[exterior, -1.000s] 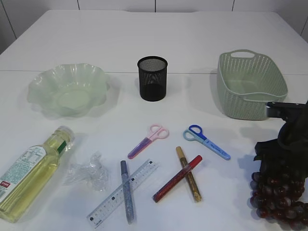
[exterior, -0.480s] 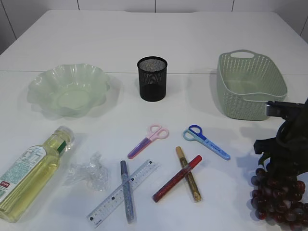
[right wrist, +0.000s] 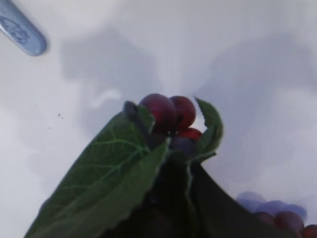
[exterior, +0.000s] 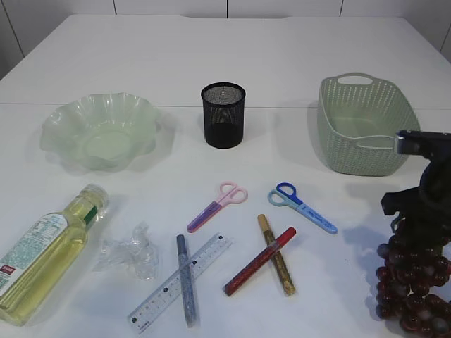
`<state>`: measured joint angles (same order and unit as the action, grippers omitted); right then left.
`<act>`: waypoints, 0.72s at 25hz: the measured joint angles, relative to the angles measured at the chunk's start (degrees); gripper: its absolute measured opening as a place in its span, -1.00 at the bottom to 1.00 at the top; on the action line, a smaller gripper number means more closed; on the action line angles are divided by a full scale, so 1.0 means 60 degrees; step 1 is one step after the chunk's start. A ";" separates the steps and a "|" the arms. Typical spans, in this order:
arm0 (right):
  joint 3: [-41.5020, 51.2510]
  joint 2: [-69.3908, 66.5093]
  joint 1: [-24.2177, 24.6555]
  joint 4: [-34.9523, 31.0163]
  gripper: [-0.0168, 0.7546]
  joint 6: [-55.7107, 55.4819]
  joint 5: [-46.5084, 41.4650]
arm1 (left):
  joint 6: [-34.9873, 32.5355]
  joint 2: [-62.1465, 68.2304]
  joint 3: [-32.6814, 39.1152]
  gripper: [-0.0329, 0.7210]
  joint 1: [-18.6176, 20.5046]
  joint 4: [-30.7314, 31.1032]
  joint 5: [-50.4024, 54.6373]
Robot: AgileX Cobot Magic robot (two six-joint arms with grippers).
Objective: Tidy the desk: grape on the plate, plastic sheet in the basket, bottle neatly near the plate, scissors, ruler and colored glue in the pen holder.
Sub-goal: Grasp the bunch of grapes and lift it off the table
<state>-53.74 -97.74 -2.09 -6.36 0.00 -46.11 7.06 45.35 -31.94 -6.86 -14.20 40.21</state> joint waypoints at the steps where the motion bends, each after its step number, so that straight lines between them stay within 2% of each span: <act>1: 0.0013 0.0265 -0.0007 -0.0016 -0.41 0.0000 -0.0024 | 0.0000 0.0000 0.0000 0.30 0.0000 0.0000 0.0000; 8: 0.0013 0.2513 -0.0007 -0.0037 -0.43 0.0334 -0.0485 | 0.0000 0.0000 0.0000 0.30 0.0000 0.0167 0.0000; 12: -0.0439 0.3777 -0.0007 -0.0259 -0.43 0.0419 -0.1246 | 0.0000 0.0000 0.0000 0.30 0.0000 0.0209 0.0000; 15: -0.0983 0.4362 -0.0007 -0.1074 -0.43 0.0523 -0.1703 | 0.0000 0.0000 0.0000 0.30 0.0000 0.0209 0.0000; 18: -0.1462 0.4520 -0.0007 -0.2521 -0.44 0.1154 -0.1879 | 0.0000 0.0000 0.0000 0.30 0.0000 0.0209 0.0000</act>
<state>-62.51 -70.62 -2.13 -21.49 6.93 -57.38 7.06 45.35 -31.94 -6.86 -12.94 40.21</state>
